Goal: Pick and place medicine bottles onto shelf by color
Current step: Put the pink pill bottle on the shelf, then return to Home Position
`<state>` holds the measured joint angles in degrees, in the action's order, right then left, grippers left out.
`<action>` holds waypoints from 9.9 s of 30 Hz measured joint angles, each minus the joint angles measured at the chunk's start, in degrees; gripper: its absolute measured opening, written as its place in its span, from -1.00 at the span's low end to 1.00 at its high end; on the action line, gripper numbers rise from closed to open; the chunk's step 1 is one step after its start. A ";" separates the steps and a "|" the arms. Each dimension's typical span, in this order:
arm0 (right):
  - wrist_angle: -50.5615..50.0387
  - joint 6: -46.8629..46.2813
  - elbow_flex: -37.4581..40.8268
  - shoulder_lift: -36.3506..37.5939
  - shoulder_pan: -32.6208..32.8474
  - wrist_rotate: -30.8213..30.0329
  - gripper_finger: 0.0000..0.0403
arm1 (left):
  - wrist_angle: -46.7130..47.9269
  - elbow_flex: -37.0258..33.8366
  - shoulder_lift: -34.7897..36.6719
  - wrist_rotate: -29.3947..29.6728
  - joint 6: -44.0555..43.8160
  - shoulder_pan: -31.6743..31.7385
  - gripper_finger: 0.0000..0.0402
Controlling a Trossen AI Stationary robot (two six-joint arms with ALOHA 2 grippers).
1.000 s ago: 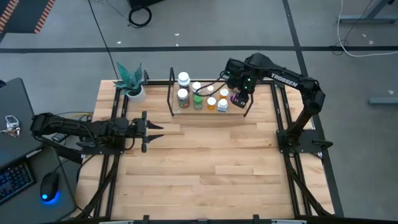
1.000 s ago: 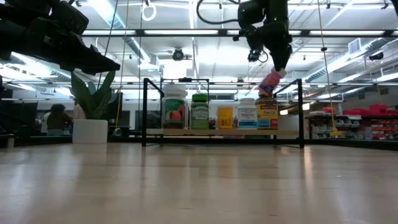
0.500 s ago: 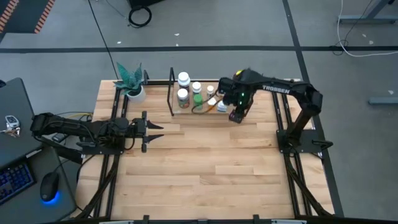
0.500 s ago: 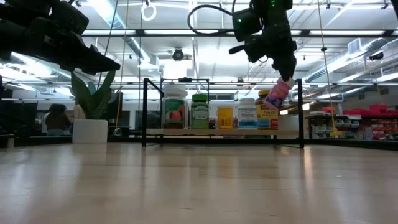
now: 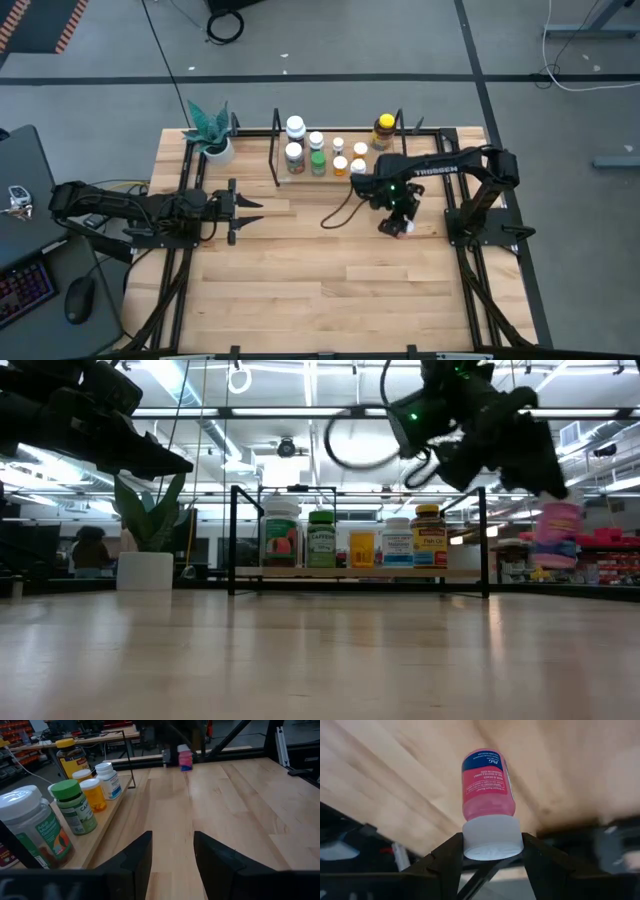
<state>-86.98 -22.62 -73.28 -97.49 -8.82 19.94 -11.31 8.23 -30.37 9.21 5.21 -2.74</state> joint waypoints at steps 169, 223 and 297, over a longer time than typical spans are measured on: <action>-2.99 2.09 -19.77 0.96 -0.10 -24.90 -0.04 | 0.00 0.00 0.02 0.02 0.00 0.00 -0.25; -3.07 25.60 -21.14 -9.64 -20.64 -23.22 -0.04 | 0.00 0.00 0.02 0.02 0.00 0.00 -0.24; 39.13 29.12 -0.76 27.97 -10.24 -29.77 0.43 | 0.00 0.00 0.02 0.02 0.00 0.00 -0.25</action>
<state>-47.85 6.50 -74.04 -69.52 -19.06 -9.82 -11.31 8.23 -30.35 9.23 5.21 -2.74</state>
